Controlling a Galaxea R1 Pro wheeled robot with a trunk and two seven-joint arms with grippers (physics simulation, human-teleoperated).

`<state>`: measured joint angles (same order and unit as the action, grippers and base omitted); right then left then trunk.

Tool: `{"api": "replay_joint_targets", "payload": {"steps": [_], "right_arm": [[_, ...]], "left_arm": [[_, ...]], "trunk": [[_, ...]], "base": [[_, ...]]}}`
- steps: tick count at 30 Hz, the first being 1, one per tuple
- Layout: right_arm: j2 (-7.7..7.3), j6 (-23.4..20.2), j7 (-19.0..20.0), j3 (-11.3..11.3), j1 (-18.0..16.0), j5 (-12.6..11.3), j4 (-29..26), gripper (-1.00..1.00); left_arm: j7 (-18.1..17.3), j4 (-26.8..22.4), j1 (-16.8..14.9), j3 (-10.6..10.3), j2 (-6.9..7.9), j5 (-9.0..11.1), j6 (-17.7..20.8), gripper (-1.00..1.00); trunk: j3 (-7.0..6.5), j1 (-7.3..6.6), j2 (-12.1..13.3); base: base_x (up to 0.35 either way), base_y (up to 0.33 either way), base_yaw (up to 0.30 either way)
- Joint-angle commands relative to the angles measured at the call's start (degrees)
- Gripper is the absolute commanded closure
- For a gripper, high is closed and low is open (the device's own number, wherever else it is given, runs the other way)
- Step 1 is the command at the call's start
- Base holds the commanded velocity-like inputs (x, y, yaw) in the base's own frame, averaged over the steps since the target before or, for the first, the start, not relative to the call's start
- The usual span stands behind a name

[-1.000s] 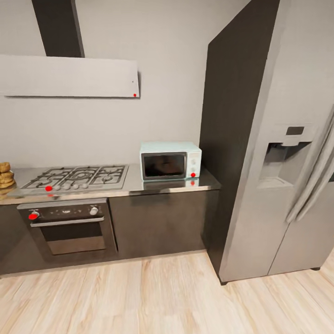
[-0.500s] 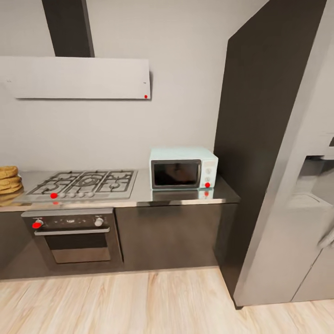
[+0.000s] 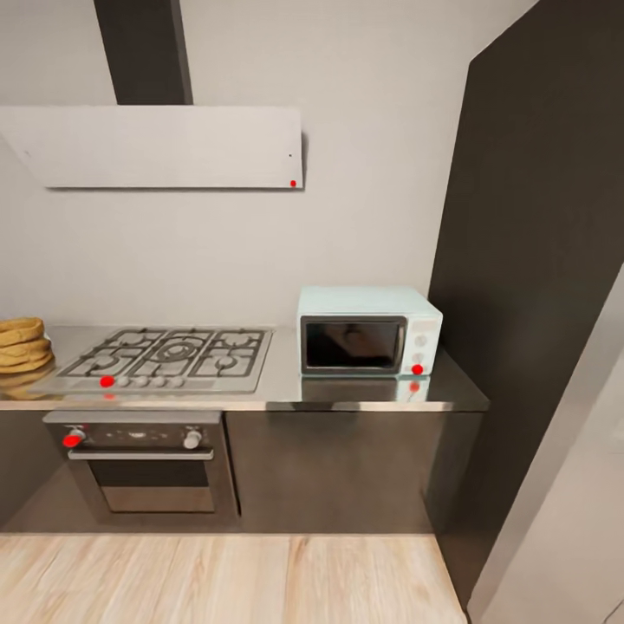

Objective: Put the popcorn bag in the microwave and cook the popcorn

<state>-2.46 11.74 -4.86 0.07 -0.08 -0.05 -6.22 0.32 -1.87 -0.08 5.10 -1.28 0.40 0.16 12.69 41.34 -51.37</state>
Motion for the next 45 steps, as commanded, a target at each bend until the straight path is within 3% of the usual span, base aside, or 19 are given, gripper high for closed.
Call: {"api": "replay_joint_targets", "payload": {"steps": [1,15,32,40,45], "right_arm": [[0.00,0.13,-0.13,0.02,-0.01,-0.02,-0.02,-1.00],[0.00,0.13,-0.09,0.02,-0.01,0.06,-0.02,-1.00],[0.05,0.46,-0.16,0.13,-0.01,0.27,-1.17,-1.00],[0.02,1.80,-0.25,0.10,-0.01,0.44,-26.56,-1.00],[0.08,1.80,-0.17,0.51,-0.01,0.36,-37.83,-1.00]], "left_arm": [[0.03,-0.05,-0.01,0.43,-0.01,0.04,0.02,-1.00],[-0.04,-0.02,-0.01,0.41,0.10,0.04,-0.06,-1.00],[-0.05,-0.05,-0.01,0.35,0.06,0.04,-0.07,-1.00],[-0.05,-0.03,-0.01,0.40,0.33,0.04,-0.07,-1.00],[-0.04,-0.06,-0.01,0.43,1.04,0.04,-0.07,-1.00]], "trunk": [[-0.12,-0.18,0.37],[-2.63,-3.26,5.99],[-4.97,-6.12,11.20],[-6.40,-7.87,14.41],[-7.30,-8.97,16.42]], "base": [[0.340,-0.005,0.001],[0.286,-0.135,0.000],[0.012,-0.007,0.000],[0.000,0.000,0.000],[0.000,0.000,0.000]]}}
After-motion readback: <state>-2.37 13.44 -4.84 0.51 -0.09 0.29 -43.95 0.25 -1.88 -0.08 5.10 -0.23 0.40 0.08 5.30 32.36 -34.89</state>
